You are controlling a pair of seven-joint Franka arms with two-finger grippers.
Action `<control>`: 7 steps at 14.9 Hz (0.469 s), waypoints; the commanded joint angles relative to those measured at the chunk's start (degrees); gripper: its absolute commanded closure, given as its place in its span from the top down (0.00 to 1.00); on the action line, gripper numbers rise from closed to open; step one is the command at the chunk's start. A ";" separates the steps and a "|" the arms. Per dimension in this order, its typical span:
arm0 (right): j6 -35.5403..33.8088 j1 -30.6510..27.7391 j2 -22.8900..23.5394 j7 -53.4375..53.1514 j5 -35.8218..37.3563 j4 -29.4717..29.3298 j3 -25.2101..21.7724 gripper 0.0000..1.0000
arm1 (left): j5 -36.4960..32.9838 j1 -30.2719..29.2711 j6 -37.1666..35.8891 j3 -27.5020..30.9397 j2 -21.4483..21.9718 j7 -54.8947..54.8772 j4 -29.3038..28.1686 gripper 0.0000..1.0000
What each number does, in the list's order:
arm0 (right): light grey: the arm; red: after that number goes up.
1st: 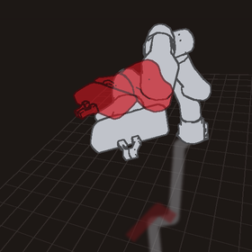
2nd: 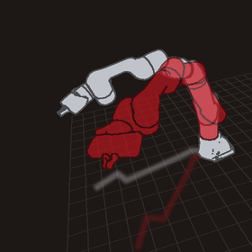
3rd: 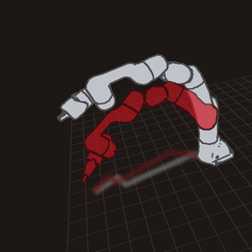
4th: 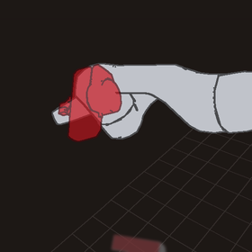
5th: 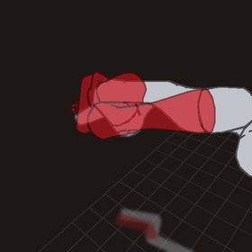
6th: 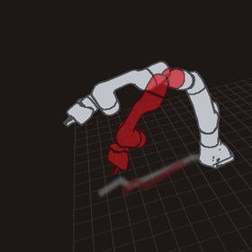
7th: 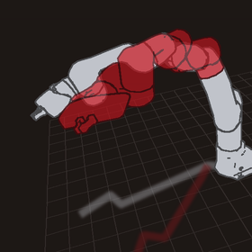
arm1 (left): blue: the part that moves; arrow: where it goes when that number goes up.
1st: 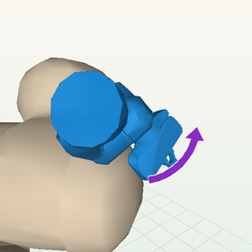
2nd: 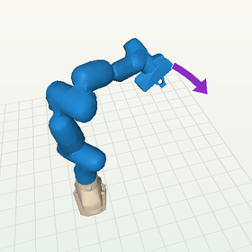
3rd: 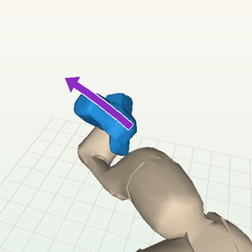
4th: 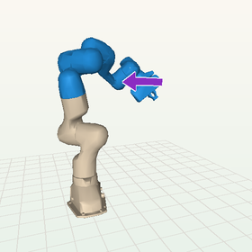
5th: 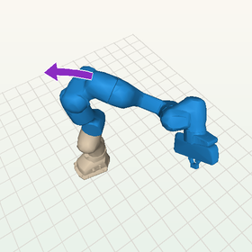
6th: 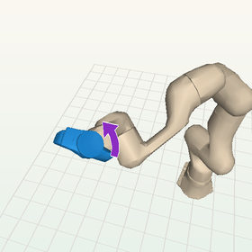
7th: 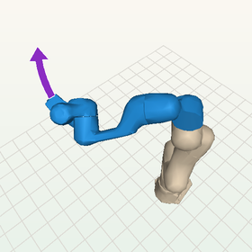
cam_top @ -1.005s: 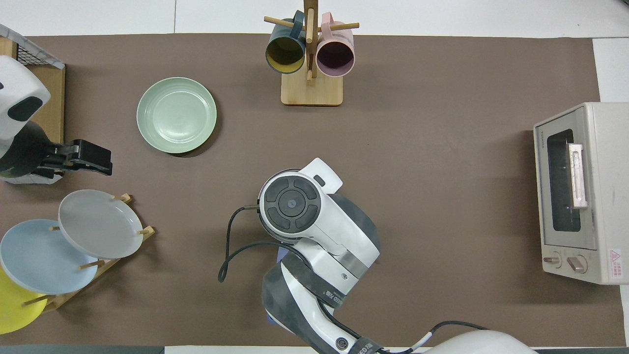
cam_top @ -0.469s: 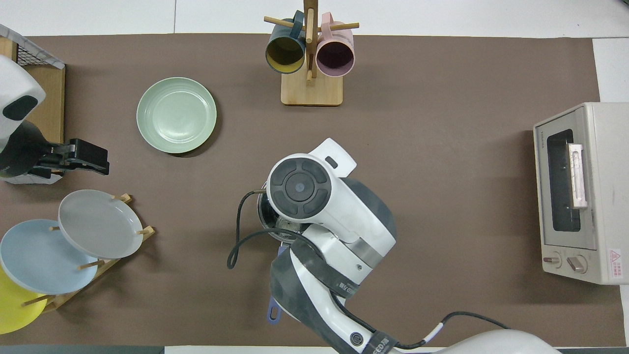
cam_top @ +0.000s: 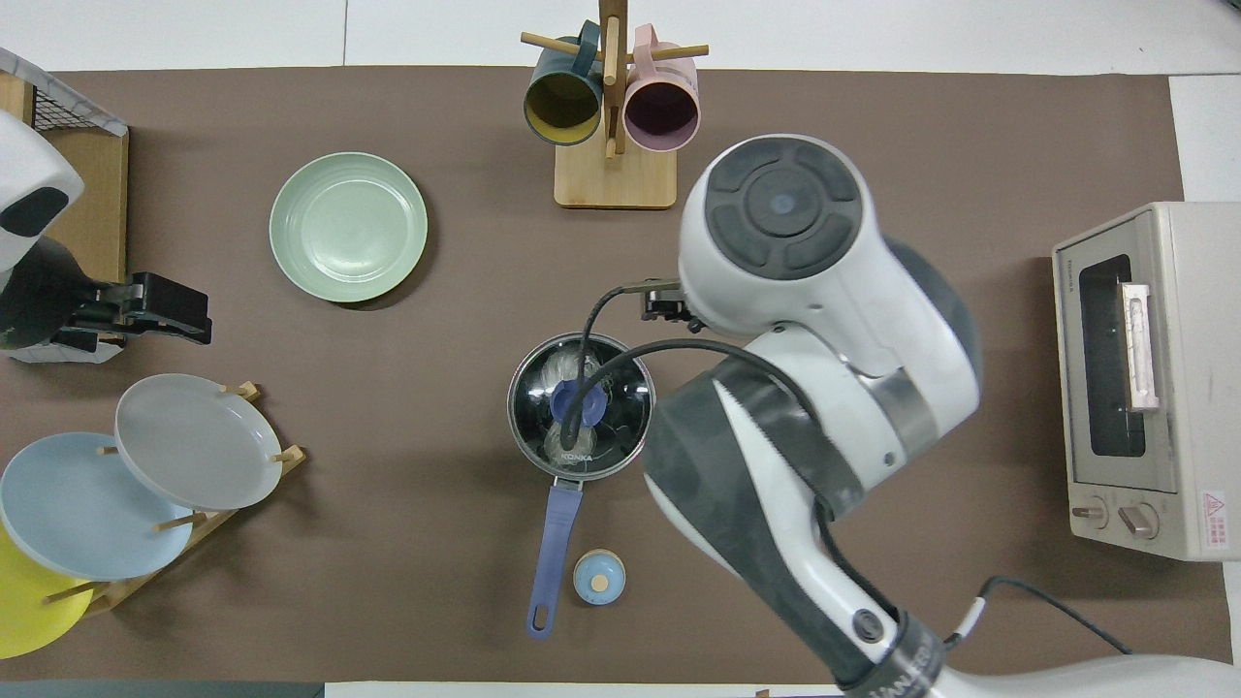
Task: Transfer vermicelli from plate to pot
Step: 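Open the right gripper and withdraw it from the lid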
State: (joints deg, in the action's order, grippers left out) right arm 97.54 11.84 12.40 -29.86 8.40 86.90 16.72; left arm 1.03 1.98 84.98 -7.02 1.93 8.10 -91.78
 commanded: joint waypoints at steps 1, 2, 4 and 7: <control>-4.80 0.55 -6.84 9.61 -5.74 1.16 -8.25 1.00 | -0.68 -0.57 0.28 -0.36 0.44 -0.19 -0.68 1.00; -6.38 0.11 -8.77 12.52 -7.50 1.60 -10.37 1.00 | -0.59 -0.57 0.28 -0.36 0.44 -0.36 -0.59 1.00; -10.16 -0.33 -10.63 18.93 -7.96 1.52 -14.06 1.00 | -0.59 -0.57 0.28 -0.36 0.44 -0.28 -0.59 1.00; -10.97 -1.29 -13.53 23.44 -7.96 5.19 -17.25 1.00 | -0.68 -0.57 0.19 -0.36 0.44 -0.19 -0.59 1.00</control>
State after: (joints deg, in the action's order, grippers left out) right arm 85.98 11.48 1.00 -8.76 1.48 87.78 -0.04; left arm 1.03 1.98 84.97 -7.02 1.93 8.10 -91.83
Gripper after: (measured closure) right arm 0.000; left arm 0.000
